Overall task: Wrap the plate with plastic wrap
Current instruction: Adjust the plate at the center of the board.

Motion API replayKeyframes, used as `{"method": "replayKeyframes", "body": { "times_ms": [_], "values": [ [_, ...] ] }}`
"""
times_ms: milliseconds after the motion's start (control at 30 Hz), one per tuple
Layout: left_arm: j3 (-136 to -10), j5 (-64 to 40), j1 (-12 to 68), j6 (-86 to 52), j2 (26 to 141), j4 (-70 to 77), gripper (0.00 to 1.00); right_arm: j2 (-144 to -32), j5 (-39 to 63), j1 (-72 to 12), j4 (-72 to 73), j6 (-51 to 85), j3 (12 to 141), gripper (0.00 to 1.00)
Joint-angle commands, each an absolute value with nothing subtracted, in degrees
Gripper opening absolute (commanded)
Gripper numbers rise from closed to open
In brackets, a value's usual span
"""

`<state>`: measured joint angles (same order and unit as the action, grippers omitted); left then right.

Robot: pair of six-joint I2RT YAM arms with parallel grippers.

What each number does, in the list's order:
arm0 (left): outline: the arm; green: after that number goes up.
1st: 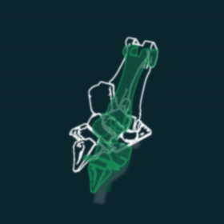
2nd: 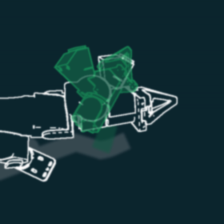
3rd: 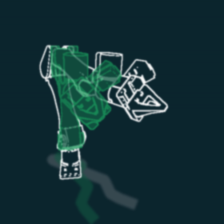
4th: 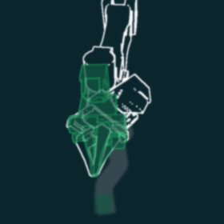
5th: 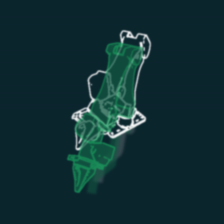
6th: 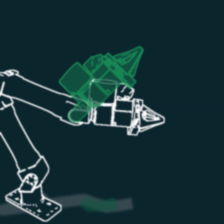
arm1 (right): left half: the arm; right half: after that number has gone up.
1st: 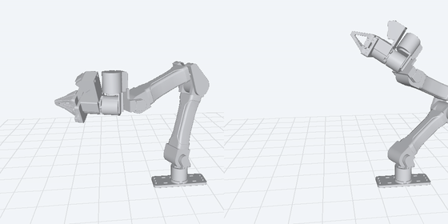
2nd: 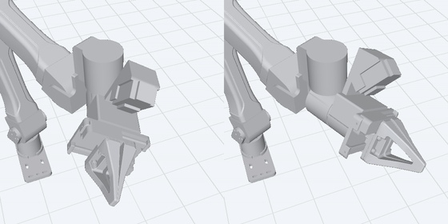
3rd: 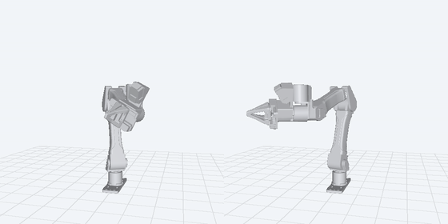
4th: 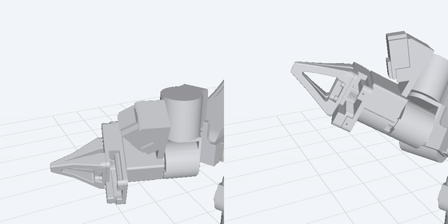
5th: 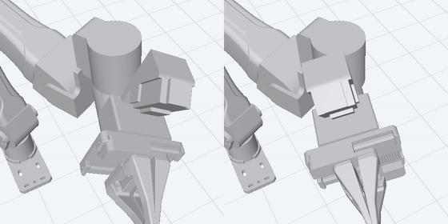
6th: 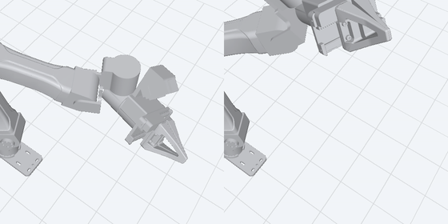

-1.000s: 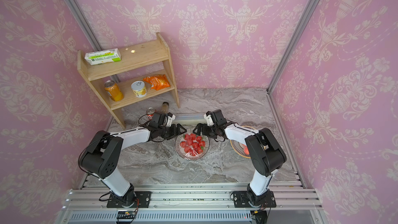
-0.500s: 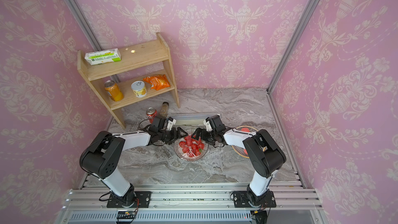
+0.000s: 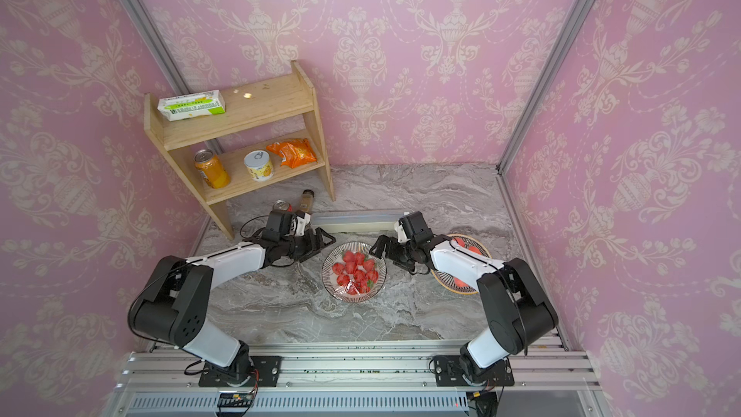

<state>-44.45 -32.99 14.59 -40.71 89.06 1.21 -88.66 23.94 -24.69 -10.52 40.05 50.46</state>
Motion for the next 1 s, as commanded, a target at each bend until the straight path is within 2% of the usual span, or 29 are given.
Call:
{"method": "replayKeyframes", "body": {
  "times_ms": [0,100,267,500,967],
  "values": [
    [-43.1,-32.8,13.9,-37.3,85.2,-5.7,0.85,-89.2,26.8,-25.2,-10.6,30.8,55.5,1.0],
    [-38.6,-35.1,14.1,-40.2,81.7,-5.5,0.84,-93.4,29.7,-27.3,-5.4,29.1,59.8,0.99],
    [-31.9,-35.9,14.1,-45.0,75.1,-5.4,0.83,-103.1,31.2,-30.6,-5.8,25.3,70.6,0.96],
    [-27.3,-39.1,14.3,-49.9,71.4,-3.2,0.83,-113.6,35.7,-31.8,-10.2,19.7,81.3,0.93],
    [-24.5,-39.0,14.6,-51.6,70.8,-1.8,0.81,-121.2,38.7,-32.1,-16.2,15.4,86.6,0.91]
  ]
}}
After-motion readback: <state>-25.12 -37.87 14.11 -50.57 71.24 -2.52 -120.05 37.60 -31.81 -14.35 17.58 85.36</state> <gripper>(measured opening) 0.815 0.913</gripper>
